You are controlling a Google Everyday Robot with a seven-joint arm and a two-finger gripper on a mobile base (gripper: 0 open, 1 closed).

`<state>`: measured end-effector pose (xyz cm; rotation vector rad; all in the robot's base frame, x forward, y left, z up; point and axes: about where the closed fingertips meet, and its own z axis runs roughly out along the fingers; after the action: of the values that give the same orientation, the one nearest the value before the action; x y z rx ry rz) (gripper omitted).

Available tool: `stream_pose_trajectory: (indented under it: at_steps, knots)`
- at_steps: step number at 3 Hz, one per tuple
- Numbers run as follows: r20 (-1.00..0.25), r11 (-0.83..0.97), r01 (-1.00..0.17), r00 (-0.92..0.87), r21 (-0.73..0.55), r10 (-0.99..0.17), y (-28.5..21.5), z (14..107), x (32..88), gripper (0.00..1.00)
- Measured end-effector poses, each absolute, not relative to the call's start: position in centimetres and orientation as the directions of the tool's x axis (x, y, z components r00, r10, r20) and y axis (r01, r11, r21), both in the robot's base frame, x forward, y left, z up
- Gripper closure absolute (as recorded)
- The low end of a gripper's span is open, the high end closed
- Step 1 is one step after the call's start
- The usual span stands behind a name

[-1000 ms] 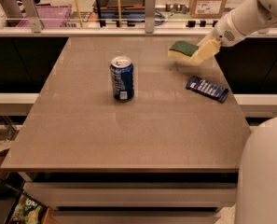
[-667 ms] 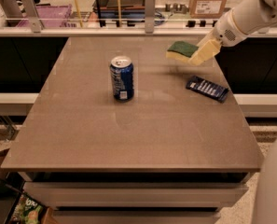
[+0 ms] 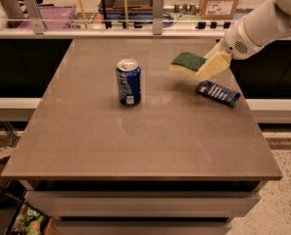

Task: Move sponge near pepsi can

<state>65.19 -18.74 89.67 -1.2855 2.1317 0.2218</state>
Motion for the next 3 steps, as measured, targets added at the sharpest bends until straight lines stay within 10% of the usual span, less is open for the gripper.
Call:
stream_pose_trajectory:
  at_steps: [3]
  knots:
    - [-0.577, 0.421, -0.893, -0.262, -0.16, -0.774, -15.4, 88.4, 59.3, 1.0]
